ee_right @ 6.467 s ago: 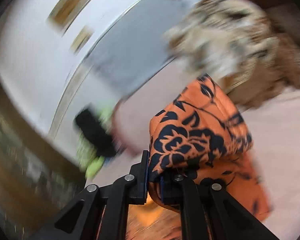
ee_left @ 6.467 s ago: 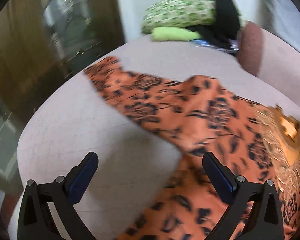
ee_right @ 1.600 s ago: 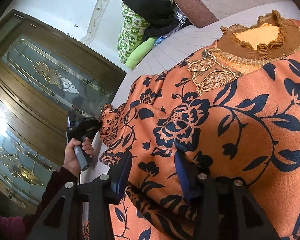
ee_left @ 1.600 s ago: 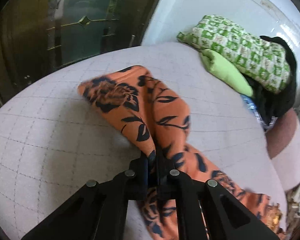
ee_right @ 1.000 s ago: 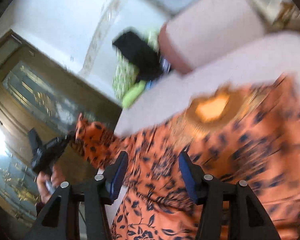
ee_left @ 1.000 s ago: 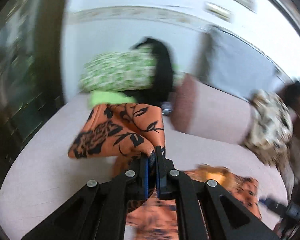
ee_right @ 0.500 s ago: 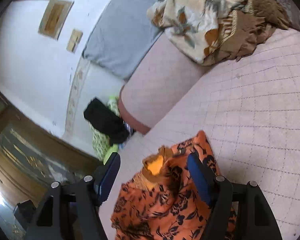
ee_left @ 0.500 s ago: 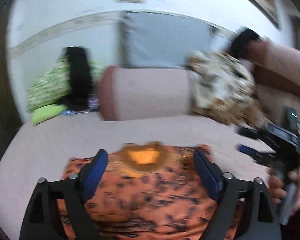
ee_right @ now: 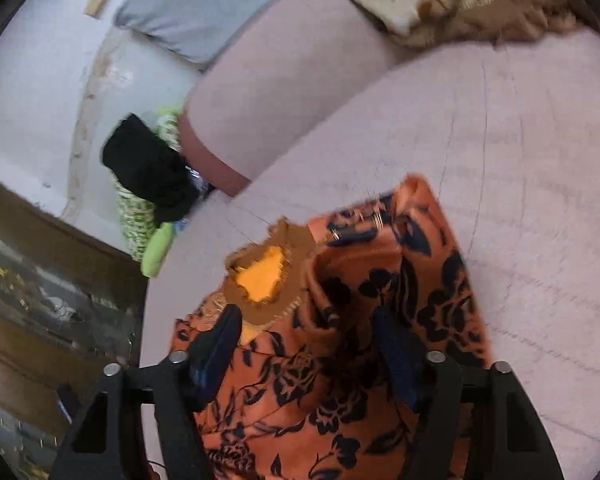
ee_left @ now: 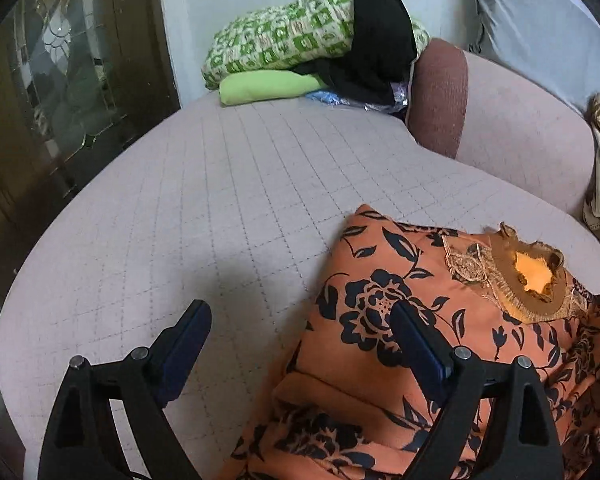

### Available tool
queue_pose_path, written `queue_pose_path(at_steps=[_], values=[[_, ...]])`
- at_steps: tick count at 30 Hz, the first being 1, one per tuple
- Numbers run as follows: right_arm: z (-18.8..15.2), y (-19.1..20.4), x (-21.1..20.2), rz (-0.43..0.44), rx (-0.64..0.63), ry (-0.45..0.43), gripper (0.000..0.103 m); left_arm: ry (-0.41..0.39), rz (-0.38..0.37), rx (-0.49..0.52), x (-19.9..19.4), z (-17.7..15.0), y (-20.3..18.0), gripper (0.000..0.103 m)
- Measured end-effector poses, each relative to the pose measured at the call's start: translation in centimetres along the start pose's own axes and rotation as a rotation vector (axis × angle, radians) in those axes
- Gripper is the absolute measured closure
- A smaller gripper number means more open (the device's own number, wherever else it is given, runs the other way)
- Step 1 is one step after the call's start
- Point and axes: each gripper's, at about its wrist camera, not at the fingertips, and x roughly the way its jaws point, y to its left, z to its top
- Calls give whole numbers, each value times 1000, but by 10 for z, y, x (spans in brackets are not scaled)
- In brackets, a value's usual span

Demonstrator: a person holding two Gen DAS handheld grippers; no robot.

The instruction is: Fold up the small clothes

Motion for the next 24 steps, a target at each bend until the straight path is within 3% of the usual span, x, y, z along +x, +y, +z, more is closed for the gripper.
queue_pose_path(at_steps=[2, 3, 8, 10, 11, 14, 15, 17, 19, 22, 23, 24], values=[[-6, 3, 4, -57, -26, -11, 89, 19, 56, 30, 8, -1, -6, 12], [-9, 6, -2, -69, -47, -42, 96, 30, 89, 46, 11, -2, -7, 12], [-20, 18, -53, -8, -94, -130, 97, 94, 154, 95, 29, -11, -4, 12], [-32, 4, -63, -61, -89, -108, 97, 95, 164, 115, 29, -17, -3, 12], [-37, -10, -60, -83, -59, -53, 97, 94, 164, 123, 28, -19, -3, 12], [-49, -39, -36, -183, -31, 173, 92, 94, 176, 168, 24, -30, -2, 12], [-54, -46, -36, -183, -26, 204, 90, 97, 174, 182, 22, -33, -1, 11], [-60, -53, -54, -150, -13, 195, 89, 91, 167, 202, 14, -37, 2, 11], [-62, -57, -69, -189, -11, 216, 78, 80, 173, 221, 7, -39, 3, 11], [-53, -61, -94, -170, -1, 113, 77, 41, 204, 224, -4, -38, 8, 11], [-46, -60, -101, -155, -2, 59, 70, 25, 202, 210, -6, -36, 10, 11], [-39, -59, -102, -148, -5, 26, 45, -1, 195, 186, -11, -33, 13, 11]])
